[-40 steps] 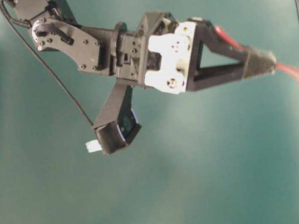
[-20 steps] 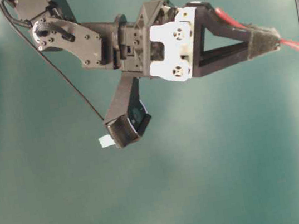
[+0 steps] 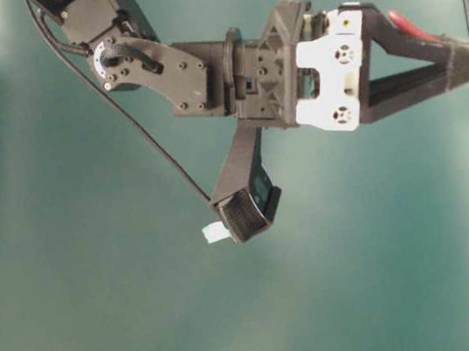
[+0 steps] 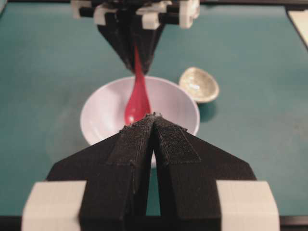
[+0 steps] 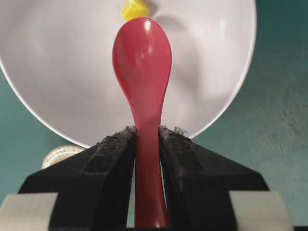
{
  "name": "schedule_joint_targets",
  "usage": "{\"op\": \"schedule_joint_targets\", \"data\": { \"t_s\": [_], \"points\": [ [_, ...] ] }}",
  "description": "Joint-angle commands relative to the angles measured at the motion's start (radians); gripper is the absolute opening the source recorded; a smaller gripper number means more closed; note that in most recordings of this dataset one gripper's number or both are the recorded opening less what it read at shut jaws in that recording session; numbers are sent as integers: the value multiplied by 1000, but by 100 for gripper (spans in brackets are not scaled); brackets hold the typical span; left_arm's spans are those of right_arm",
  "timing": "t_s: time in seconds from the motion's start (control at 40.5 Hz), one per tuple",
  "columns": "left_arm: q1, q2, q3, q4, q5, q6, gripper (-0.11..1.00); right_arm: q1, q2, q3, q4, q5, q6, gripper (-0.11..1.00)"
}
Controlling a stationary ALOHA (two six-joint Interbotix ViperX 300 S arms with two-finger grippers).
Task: Scoop the yellow hexagonal prism block from the bowl with a spoon using the right arm.
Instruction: 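Lower the spoon into the bowl and scoop under the yellow block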
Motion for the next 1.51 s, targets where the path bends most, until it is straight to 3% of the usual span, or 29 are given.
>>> {"op": "schedule_joint_targets", "data": {
  "t_s": [0.0,0.296,1.482],
  "points": [
    [2,5,-23,3,-3,2,-1,5,-9,-8,3,-6,0,23],
    [2,5,-25,3,-3,2,-1,11,12,-6,3,-23,-2,23],
    [2,5,-25,3,2,2,-1,23,14,-5,3,-278,-14,23]
  ]
}}
